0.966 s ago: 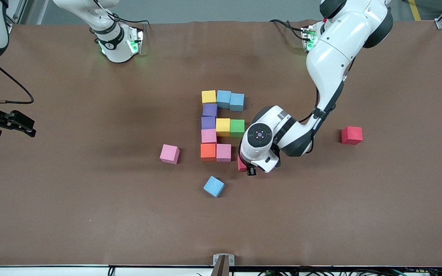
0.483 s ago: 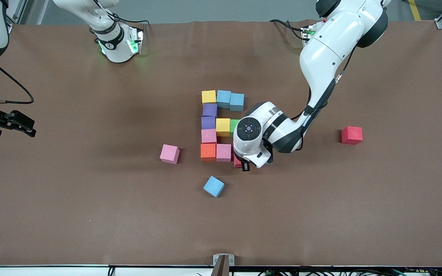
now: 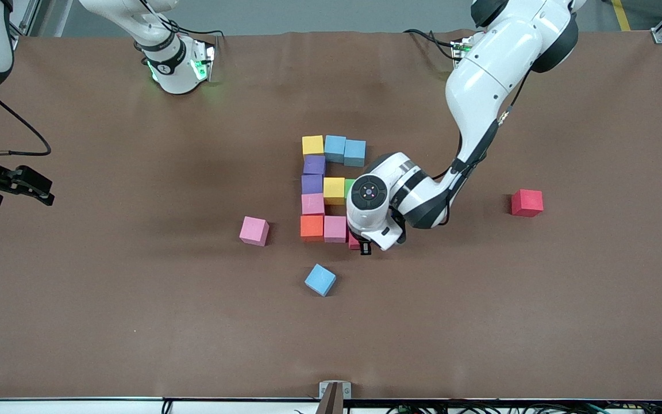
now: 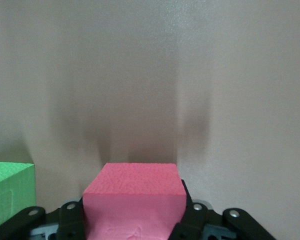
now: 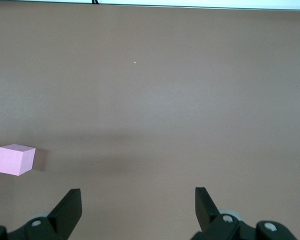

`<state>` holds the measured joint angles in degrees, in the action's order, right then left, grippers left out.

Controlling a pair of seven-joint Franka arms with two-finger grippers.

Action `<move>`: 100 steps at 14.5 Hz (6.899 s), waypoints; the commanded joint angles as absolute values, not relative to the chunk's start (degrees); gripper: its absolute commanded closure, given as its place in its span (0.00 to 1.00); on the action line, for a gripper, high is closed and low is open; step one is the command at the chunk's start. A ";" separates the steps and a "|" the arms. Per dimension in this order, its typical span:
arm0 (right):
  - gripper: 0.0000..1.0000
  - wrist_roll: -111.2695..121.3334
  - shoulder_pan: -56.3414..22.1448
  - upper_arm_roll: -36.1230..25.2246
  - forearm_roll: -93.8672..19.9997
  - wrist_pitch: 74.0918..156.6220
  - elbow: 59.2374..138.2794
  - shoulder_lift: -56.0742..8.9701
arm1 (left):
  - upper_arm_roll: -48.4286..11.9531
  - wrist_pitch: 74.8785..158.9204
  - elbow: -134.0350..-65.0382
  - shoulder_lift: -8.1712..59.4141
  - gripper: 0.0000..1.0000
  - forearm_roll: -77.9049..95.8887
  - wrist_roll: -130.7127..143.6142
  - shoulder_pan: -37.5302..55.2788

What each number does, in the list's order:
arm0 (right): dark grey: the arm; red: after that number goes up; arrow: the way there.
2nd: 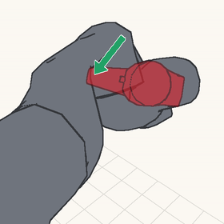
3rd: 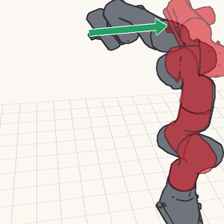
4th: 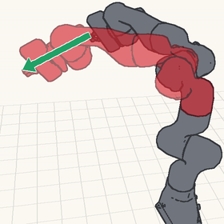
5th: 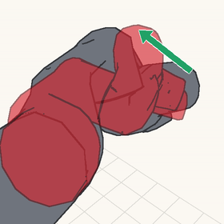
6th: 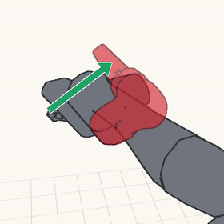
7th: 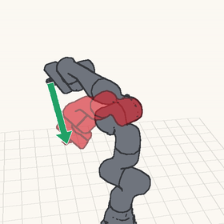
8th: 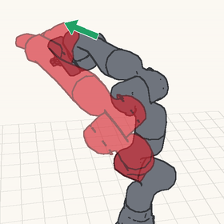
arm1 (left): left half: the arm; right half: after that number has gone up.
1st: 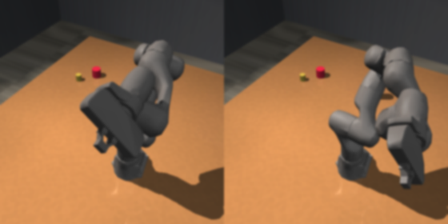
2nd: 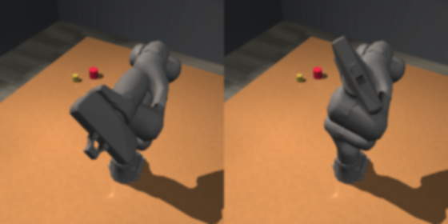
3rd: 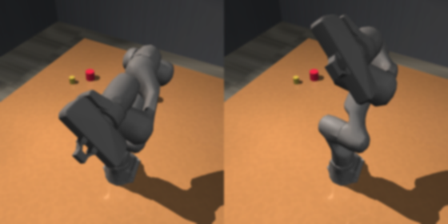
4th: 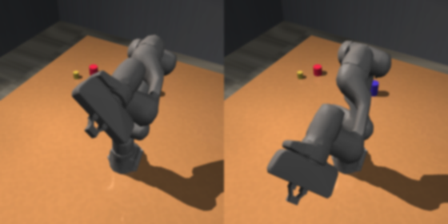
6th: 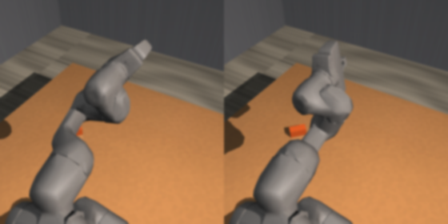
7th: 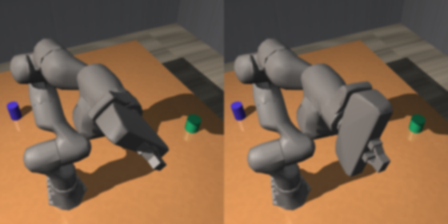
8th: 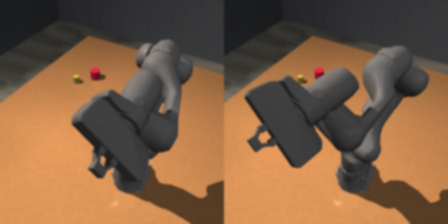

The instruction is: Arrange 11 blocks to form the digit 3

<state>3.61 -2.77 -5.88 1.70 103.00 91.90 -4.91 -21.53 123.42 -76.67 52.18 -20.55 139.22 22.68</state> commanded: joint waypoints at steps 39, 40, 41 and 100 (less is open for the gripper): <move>0.00 2.81 -2.90 -5.62 1.76 102.04 92.20 -4.13 | -23.64 112.25 -77.61 44.84 0.00 -20.92 139.57 23.21; 0.00 2.81 -2.90 -5.62 1.76 102.04 92.20 -4.13 | -23.64 111.63 -77.61 43.26 0.00 -21.00 139.05 23.12; 0.00 2.81 -2.90 -5.62 1.76 102.04 92.20 -4.13 | -23.64 110.84 -77.52 41.24 0.00 -20.92 136.69 23.03; 0.00 2.90 0.53 -4.31 -1.41 95.19 88.59 -4.92 | -4.92 89.12 -91.14 -1.67 0.00 -0.44 10.99 3.87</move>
